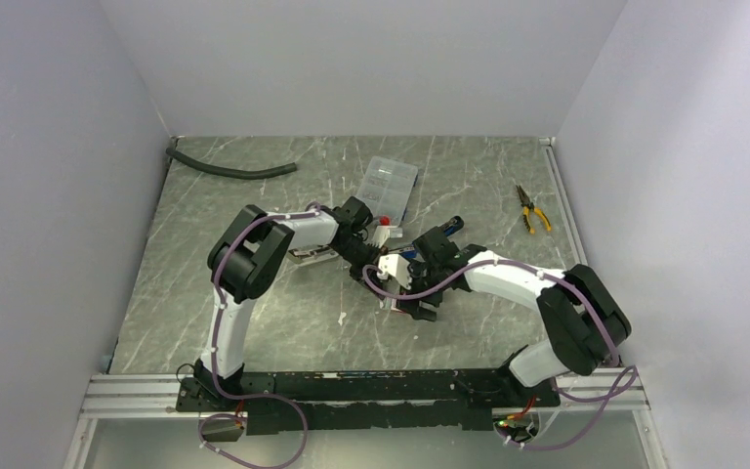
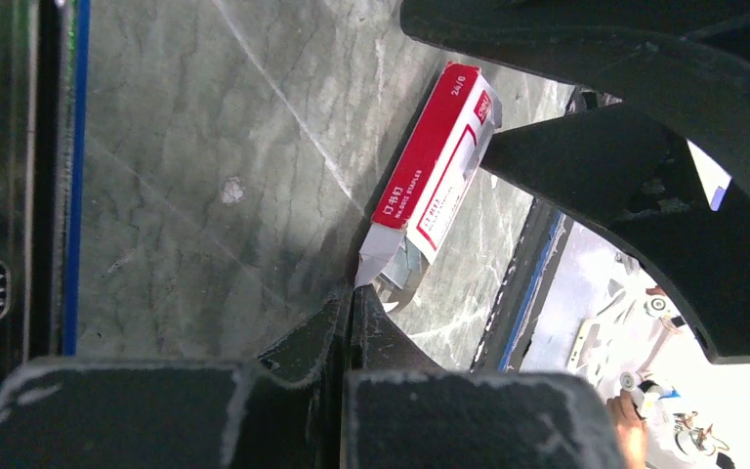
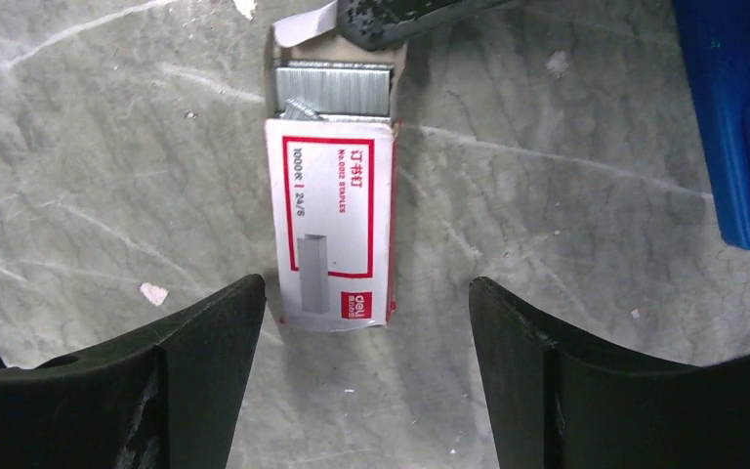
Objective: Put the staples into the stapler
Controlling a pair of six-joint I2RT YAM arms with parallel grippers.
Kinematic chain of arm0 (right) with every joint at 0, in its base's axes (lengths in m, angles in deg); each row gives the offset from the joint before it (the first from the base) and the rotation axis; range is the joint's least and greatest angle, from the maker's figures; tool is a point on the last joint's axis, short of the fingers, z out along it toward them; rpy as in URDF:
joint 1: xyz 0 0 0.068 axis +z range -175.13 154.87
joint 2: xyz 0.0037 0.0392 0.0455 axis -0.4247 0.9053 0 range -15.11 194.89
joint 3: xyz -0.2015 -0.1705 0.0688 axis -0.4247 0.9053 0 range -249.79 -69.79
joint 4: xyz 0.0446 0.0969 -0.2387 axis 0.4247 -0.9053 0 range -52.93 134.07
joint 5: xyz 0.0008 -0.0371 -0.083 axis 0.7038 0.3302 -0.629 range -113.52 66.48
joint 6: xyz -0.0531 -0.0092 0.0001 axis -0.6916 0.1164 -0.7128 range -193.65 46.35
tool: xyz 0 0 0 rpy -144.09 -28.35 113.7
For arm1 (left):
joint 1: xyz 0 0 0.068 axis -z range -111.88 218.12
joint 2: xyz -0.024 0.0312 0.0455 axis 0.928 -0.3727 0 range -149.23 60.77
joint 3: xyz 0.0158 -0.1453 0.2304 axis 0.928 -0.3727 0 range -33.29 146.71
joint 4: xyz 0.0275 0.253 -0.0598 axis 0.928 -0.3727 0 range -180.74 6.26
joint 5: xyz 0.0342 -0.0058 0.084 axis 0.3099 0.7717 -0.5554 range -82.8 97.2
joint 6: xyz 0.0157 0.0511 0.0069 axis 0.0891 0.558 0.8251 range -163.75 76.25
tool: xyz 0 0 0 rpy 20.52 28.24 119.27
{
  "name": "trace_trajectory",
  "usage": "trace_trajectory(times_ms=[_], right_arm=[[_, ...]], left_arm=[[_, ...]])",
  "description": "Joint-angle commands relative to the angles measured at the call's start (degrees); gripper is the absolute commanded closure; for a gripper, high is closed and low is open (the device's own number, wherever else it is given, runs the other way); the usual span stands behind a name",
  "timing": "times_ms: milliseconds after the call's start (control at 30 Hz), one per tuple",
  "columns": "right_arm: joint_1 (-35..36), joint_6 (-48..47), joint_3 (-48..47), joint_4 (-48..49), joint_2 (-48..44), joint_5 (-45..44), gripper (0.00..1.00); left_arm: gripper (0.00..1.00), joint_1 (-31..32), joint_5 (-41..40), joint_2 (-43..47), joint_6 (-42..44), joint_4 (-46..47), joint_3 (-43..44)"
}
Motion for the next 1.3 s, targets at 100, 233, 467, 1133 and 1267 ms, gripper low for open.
trace_trajectory(times_ms=[100,233,467,1133,1267], right_arm=[[1.4,2.8,-2.9,3.4,2.1,1.0,0.24],[1.9,1.5,-3.4,1.6,3.1,2.5,0.33],[1.5,-2.1,-2.6,-1.7,3.5,1.7,0.57],[-2.3,-6.2,1.6,-6.1,-0.2,-1.1,0.62],[-2.9,-6.7,2.4,-6.0,-1.3,-1.7,0.62]], left_arm=[[0.97,0.3,1.5,-1.5,0.4,-1.4,2.2],[0.97,0.3,1.5,-1.7,0.4,-1.7,2.5],[0.97,0.2,0.4,-1.4,1.3,-2.4,2.3],[0.97,0.3,-3.2,-1.4,2.8,-4.3,2.3],[0.97,0.3,-3.8,-1.6,2.9,-4.4,2.3]])
